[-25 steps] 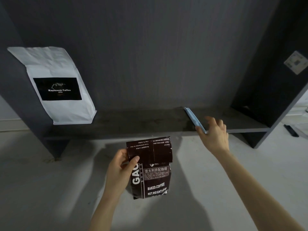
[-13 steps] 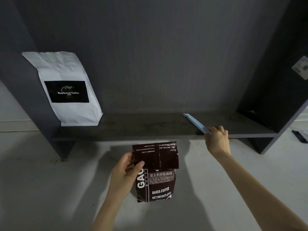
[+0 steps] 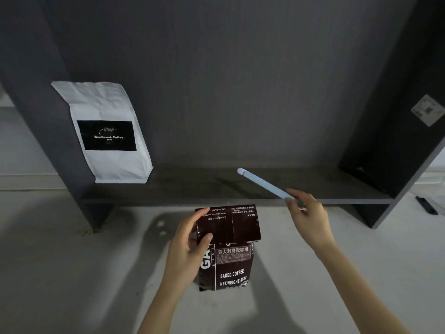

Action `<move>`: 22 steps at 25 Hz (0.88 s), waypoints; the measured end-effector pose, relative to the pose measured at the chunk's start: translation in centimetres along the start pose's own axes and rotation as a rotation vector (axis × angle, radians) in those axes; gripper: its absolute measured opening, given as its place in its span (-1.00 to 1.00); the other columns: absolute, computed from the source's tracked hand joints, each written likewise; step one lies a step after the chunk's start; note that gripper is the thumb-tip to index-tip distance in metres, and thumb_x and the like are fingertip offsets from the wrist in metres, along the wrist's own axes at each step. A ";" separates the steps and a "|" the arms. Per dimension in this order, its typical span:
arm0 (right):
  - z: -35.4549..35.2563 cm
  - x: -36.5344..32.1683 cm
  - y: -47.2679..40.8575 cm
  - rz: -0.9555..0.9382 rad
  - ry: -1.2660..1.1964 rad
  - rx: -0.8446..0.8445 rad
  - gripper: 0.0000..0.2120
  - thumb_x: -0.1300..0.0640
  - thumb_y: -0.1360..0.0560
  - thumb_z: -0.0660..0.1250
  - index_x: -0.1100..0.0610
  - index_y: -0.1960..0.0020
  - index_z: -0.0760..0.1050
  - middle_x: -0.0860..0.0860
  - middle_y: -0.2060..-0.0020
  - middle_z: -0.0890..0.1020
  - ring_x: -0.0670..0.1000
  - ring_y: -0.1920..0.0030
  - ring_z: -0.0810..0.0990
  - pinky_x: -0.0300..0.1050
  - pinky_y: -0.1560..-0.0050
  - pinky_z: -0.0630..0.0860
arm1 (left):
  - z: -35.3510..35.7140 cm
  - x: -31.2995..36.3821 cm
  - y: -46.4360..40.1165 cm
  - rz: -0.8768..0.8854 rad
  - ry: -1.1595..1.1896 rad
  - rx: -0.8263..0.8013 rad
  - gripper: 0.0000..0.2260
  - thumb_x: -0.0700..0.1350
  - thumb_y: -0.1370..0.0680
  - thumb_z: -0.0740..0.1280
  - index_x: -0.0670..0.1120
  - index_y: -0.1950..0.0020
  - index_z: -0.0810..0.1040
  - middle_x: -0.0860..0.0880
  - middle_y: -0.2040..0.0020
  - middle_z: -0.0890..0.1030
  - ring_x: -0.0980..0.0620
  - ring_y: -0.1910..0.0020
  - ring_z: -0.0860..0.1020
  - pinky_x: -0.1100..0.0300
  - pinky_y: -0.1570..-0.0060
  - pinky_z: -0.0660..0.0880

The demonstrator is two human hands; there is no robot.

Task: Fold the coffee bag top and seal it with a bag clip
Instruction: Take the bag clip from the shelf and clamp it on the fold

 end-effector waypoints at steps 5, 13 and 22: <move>0.3 -3.2 4.8 -0.123 -0.246 -0.165 -0.71 0.26 -0.49 0.20 -0.12 0.03 0.51 0.15 0.17 0.60 0.18 0.20 0.52 0.06 0.18 0.50 | -0.2 0.1 -0.1 -0.020 0.057 -0.069 -0.57 -0.20 -0.44 0.35 0.35 -0.05 0.43 0.00 -0.21 0.53 0.08 -0.17 0.51 0.08 -0.11 0.52; 2.2 -2.6 6.8 -0.134 -0.264 -0.282 -0.63 0.31 -0.49 0.19 -0.18 0.10 0.50 -0.10 0.22 0.54 -0.21 0.28 0.52 -0.41 0.25 0.43 | -0.9 1.5 0.2 -0.014 0.062 0.028 -0.80 0.03 -0.47 0.19 0.18 -0.02 0.54 0.34 0.15 0.63 0.36 0.03 0.55 0.54 0.06 0.44; 2.6 -2.4 7.2 -0.203 -0.325 -0.294 -0.66 0.17 -0.41 0.33 -0.32 0.11 0.54 -0.03 0.19 0.51 -0.04 0.12 0.55 -0.37 0.13 0.47 | -1.2 1.4 0.3 -0.139 0.186 0.033 -0.80 -0.05 -0.52 0.20 0.22 0.14 0.56 0.40 0.33 0.63 0.45 0.21 0.55 0.61 0.28 0.41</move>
Point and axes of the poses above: each hand's wrist, its own y-axis away from the middle knuckle, its own z-axis out of the palm, x = y × z, the point moved 6 cm from there along -y, towards the middle knuckle
